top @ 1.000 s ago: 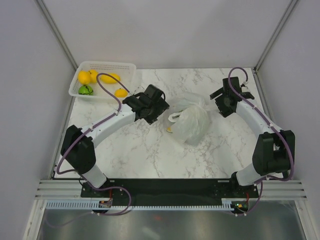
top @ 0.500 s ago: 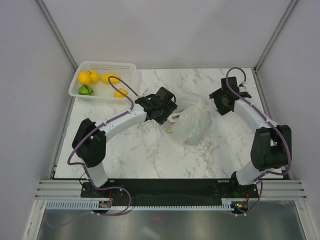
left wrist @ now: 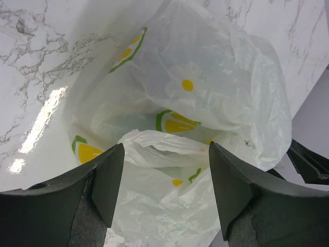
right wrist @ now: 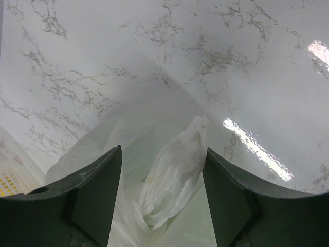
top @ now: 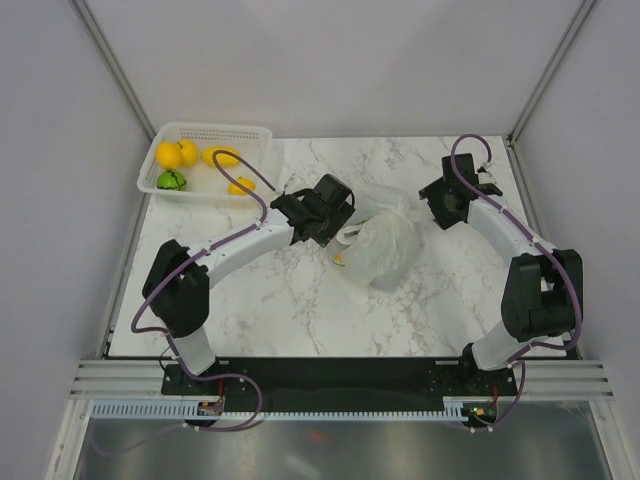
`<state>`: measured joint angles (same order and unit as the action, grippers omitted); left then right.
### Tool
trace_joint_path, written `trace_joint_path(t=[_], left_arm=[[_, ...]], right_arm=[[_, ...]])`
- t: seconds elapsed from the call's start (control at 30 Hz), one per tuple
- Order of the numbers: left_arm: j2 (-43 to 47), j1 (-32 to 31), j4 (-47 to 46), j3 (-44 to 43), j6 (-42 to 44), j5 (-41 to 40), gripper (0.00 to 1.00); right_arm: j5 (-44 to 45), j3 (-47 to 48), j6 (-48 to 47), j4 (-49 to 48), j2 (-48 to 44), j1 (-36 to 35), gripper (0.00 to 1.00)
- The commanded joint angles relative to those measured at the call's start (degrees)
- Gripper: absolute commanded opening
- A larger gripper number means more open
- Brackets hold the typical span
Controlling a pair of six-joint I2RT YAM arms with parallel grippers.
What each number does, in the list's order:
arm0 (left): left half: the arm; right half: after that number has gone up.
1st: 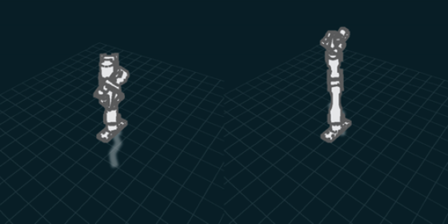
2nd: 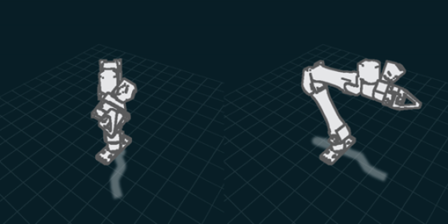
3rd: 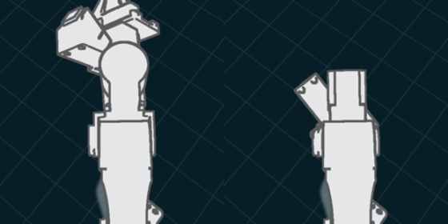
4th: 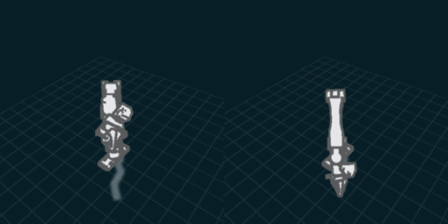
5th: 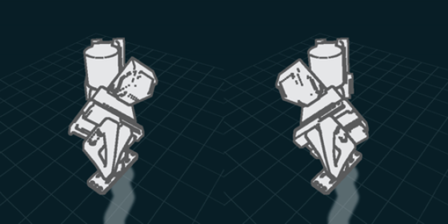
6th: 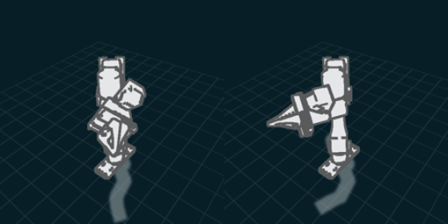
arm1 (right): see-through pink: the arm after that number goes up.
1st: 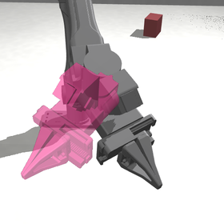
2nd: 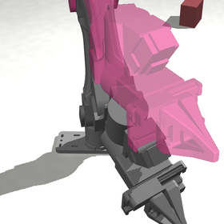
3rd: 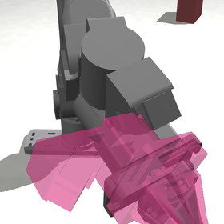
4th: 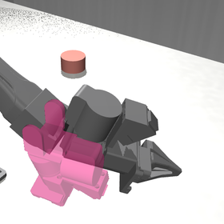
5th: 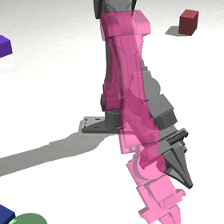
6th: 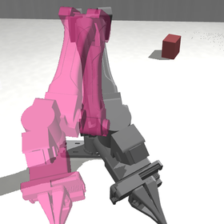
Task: Place the fake fruits into the plastic bag and tie a complex knot
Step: Tie the plastic bag at the center of the board.
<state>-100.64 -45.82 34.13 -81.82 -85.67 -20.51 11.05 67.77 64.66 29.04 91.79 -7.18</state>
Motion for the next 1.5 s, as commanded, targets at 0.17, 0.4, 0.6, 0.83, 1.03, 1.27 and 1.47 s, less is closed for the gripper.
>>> trace_joint_path(t=[0.17, 0.4, 0.6, 0.83, 1.03, 1.27, 1.47], left_arm=[[-1.21, -0.14, -0.82, -5.8, -4.15, -2.17, 0.73], [-3.16, 0.03, -0.99, -6.07, -5.21, -0.14, 0.73], [-4.21, 0.03, -1.43, -6.24, -5.74, 2.49, 0.73], [-5.53, 0.03, -1.52, -4.93, -7.84, 4.69, 0.71], [-7.9, -0.06, -1.61, -5.19, -8.99, 4.69, 0.64], [-8.61, 0.03, -1.61, -3.78, -9.95, 1.09, 0.62], [-10.71, 0.12, -1.7, -4.4, -9.43, -1.45, 0.49]], right_arm=[[1.43, 1.75, -0.77, -1.97, -0.38, 0.15, 0.68], [3.28, 2.46, -2.44, -1.97, -0.65, 0.06, 0.68], [2.49, 2.28, -3.14, -2.05, 0.23, 0.06, 0.67], [2.49, 1.75, -4.1, -3.02, 0.85, 0.15, 0.64], [3.8, 2.45, -5.77, -4.07, 1.46, 0.06, 0.61], [4.16, 3.42, -7.71, -5.04, 2.69, 0.06, 0.55], [3.28, 2.98, -8.5, -5.83, 4.1, 0.06, 0.48]])
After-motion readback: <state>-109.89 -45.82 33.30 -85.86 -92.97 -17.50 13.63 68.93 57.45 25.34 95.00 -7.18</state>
